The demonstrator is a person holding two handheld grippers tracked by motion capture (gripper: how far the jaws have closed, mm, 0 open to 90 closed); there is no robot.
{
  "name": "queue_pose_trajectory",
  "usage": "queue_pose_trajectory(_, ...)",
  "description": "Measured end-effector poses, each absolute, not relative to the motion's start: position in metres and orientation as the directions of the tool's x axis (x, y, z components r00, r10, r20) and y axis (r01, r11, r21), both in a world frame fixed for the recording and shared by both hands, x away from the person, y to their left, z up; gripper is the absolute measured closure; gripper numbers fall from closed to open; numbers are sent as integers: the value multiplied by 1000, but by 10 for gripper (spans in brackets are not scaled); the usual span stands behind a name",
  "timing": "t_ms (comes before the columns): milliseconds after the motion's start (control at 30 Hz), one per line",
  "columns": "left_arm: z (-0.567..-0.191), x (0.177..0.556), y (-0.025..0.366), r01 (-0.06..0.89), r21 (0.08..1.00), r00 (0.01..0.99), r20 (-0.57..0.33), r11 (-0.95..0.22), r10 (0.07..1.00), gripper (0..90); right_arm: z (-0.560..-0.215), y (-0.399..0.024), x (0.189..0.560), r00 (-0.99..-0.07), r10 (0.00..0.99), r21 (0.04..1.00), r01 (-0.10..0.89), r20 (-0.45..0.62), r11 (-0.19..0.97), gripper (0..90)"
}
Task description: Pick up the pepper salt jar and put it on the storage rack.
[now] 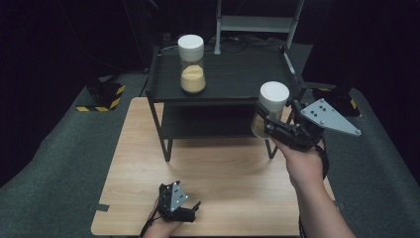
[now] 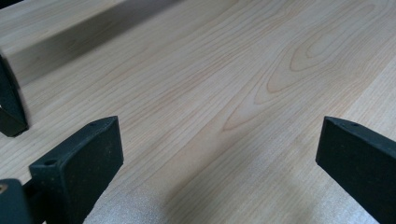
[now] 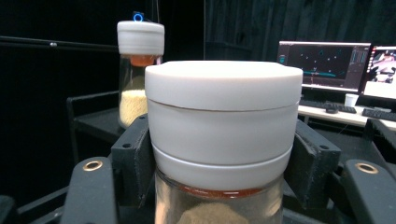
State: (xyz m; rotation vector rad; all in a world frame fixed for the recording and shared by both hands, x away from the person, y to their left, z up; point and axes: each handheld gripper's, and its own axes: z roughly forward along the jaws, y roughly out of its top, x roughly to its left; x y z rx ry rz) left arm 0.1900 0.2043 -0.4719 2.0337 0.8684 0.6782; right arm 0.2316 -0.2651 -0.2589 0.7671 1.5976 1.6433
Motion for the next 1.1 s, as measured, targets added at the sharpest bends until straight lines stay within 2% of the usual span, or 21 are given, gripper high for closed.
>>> queue_pose_trajectory(633, -472, 191, 208, 339, 835, 628, 142, -433, 765, 9, -230, -249, 258, -552, 832, 995, -101, -53, -4, 343)
queue_pose_trajectory(1100, -472, 192, 210, 342, 840, 628, 130, -422, 767, 9, -225, -237, 281, -535, 844, 994, -107, -30, -32, 343)
